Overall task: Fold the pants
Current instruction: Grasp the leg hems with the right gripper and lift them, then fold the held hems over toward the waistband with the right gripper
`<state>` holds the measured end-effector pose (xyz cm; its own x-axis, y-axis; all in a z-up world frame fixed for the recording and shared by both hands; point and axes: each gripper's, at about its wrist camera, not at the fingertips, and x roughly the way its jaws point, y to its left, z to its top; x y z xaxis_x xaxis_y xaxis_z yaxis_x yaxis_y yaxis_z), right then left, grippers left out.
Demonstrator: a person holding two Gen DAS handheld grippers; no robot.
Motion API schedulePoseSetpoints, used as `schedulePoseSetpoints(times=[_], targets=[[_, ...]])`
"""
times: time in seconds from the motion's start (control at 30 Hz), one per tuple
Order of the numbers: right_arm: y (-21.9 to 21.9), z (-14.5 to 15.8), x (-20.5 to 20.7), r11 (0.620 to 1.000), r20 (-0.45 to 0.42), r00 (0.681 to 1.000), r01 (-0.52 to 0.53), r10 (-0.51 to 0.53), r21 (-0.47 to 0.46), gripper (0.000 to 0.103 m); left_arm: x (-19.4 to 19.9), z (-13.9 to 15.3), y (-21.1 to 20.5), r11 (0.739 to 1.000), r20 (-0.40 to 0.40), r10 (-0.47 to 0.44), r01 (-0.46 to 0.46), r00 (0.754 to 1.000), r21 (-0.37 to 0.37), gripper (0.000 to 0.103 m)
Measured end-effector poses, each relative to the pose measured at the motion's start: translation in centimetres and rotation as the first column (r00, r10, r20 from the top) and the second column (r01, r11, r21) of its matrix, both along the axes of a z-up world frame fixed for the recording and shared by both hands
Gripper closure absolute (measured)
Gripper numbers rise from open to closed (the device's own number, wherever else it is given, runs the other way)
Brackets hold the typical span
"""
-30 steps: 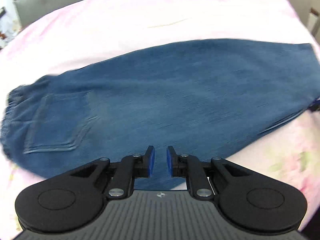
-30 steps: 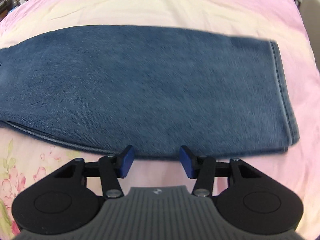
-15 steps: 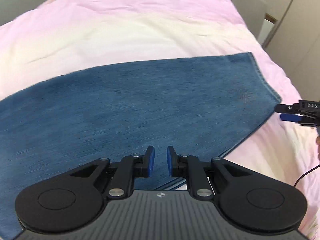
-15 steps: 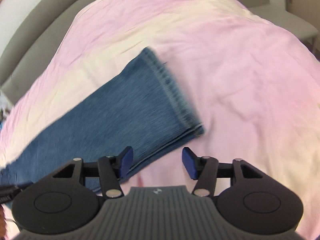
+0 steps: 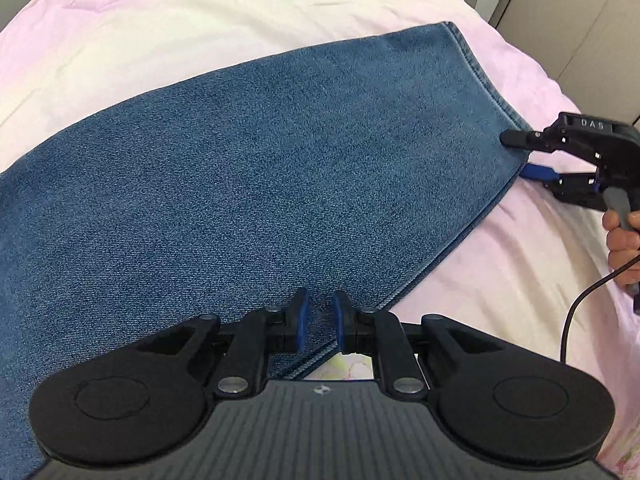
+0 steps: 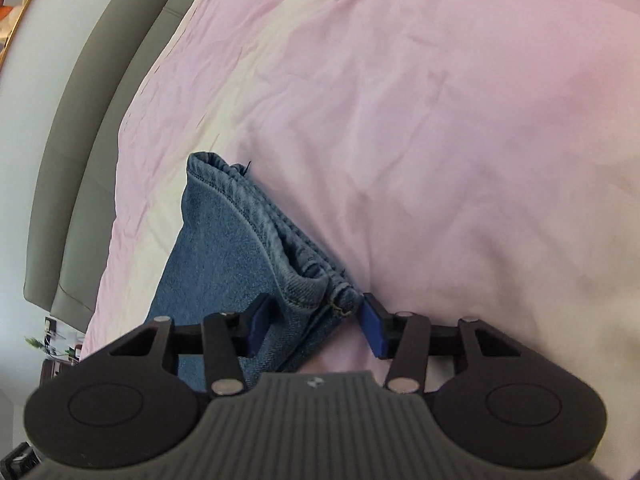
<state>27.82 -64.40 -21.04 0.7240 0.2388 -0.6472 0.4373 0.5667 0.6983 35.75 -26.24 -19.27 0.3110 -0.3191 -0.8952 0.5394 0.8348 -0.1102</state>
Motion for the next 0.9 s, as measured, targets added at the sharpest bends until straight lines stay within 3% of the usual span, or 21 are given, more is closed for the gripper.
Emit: schedulePoseSetpoints(times=[0.17, 0.33, 0.47, 0.57, 0.67, 0.73, 0.9], targets=[[0.0, 1.6, -0.2, 0.999, 0.015, 1.000, -0.011, 0.012, -0.039, 0.081, -1.2, -0.2, -1.2, 0.995, 0.055, -0.062, 0.058, 0.997, 0.081, 0.088], [1.7, 6.6, -0.1, 0.988, 0.069, 0.994, -0.078, 0.087, -0.132, 0.086, -2.4, -0.7, -1.3, 0.994, 0.091, -0.065, 0.056, 0.994, 0.099, 0.092], [5.5, 12.6, 0.5, 0.956, 0.127, 0.972, -0.165, 0.200, -0.243, 0.087, -3.0, -0.9, -1.5, 0.992, 0.112, -0.071, 0.058, 0.991, 0.114, 0.092], [9.2, 16.4, 1.2, 0.928, 0.155, 0.948, -0.225, 0.280, -0.298, 0.088, -3.1, -0.4, -0.9, 0.996, 0.110, -0.058, 0.050, 0.992, 0.079, 0.092], [12.9, 19.8, 2.0, 0.900, 0.173, 0.926, -0.259, 0.334, -0.352, 0.088, -3.4, 1.3, 1.2, 1.000, 0.077, -0.020, 0.021, 0.997, -0.010, 0.089], [15.3, 21.7, 2.5, 0.878, 0.185, 0.908, -0.285, 0.376, -0.384, 0.088, -4.3, 2.9, 3.7, 0.998, 0.085, -0.006, 0.011, 0.996, -0.062, 0.089], [22.9, 24.3, 3.6, 0.816, 0.175, 0.855, -0.376, 0.488, -0.439, 0.087, -6.0, 6.6, 11.9, 0.994, 0.141, 0.064, -0.051, 0.988, -0.100, 0.086]])
